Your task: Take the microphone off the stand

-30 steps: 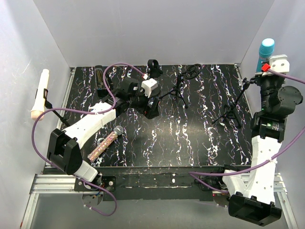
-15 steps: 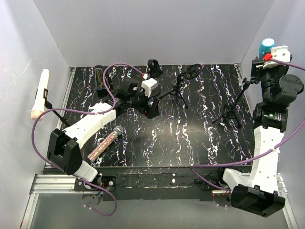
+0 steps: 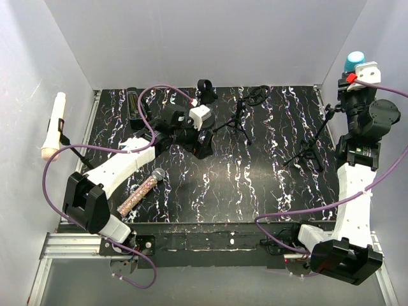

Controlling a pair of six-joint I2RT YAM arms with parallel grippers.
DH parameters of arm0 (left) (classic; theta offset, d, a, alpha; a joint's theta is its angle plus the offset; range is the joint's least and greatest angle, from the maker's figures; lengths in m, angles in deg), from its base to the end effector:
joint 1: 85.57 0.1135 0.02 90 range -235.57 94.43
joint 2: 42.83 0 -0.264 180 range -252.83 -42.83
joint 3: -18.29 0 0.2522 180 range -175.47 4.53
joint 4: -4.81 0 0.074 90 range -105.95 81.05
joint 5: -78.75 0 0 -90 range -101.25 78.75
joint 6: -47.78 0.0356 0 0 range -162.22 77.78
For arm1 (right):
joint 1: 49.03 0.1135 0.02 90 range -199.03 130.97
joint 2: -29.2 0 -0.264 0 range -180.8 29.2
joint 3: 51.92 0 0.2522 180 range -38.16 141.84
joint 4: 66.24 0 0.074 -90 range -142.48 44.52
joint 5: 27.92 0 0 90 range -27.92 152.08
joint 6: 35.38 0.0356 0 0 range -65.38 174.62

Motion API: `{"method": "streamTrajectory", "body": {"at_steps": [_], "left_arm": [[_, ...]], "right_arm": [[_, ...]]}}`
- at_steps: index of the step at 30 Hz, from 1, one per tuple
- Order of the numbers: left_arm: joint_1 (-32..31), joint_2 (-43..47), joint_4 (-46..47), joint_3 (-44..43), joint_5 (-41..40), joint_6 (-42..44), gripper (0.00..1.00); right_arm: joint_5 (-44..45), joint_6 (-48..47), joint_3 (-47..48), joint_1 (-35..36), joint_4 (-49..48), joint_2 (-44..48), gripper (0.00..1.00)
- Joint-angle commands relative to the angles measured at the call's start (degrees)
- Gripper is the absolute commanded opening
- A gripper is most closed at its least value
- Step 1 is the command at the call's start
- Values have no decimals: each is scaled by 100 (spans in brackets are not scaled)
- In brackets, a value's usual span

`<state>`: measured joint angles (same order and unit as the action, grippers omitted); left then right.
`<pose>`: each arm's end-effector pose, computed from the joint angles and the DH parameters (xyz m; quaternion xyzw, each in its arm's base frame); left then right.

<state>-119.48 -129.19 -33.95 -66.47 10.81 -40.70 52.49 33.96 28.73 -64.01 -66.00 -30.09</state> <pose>0.2721 -0.1990 0.3006 0.3476 0.8242 -0.2817 0.3472 0.2158 -0.0516 0.4716 -0.0968 0.5595 -0.2065 0.7969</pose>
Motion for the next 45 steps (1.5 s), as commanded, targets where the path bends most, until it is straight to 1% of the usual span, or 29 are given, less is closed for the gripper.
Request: {"method": "streamTrajectory", "body": {"at_steps": [1, 3, 7, 8, 11, 13, 16, 21, 24, 27, 29, 31, 33, 35, 37, 40, 45], "left_arm": [[7, 111, -5, -186, 79, 33, 96], [7, 129, -23, -186, 79, 50, 96], [7, 182, -23, -133, 70, -2, 96], [16, 190, -14, -107, 70, -20, 96], [7, 191, -6, -107, 96, -29, 96], [7, 173, -6, -133, 140, -3, 96], [-1, 164, -23, -159, 140, 15, 96], [-1, 182, 73, -81, 193, -46, 96], [-1, 190, 82, -80, 211, -29, 96], [-1, 225, 100, -89, 184, 41, 95], [-1, 287, 266, -124, 202, 94, 94], [-1, 340, 616, -203, 306, 86, 96], [-71, 261, 1012, -439, 430, 33, 98], [-177, 77, 1198, -790, 640, 15, 98], [-265, -160, 1347, -1186, 895, -72, 98], [-362, -380, 1663, -1582, 1124, -108, 98], [-379, -557, 1647, -2049, 1160, -29, 98]], "right_arm": [[18, -78, 148, -22, -451, 181, 24], [27, -17, 201, -22, -362, 207, 19], [-44, 123, 359, -22, -327, 295, 2], [9, 194, 464, -22, -309, 269, 1], [219, 562, 824, -31, -117, 190, 1], [212, 800, 913, -40, -63, 207, 1], [28, 1064, 992, -40, -37, 321, 1], [-245, 1284, 1396, -40, 191, 278, 1], [-438, 1704, 1651, -40, 428, 233, 1], [-1053, 2162, 1695, -31, 552, 268, 1], [-1133, 2312, 1739, 21, 639, 260, 1], [-1046, 2295, 1722, 118, 684, 260, 1], [-888, 2225, 1704, 293, 762, 251, 1], [-695, 1884, 1652, 618, 868, 260, 1], [-493, 1384, 1477, 1179, 877, 321, 1], [279, 855, 1239, 1979, 886, 409, 1], [1334, 195, 1037, 2824, 790, 471, 1]]}}
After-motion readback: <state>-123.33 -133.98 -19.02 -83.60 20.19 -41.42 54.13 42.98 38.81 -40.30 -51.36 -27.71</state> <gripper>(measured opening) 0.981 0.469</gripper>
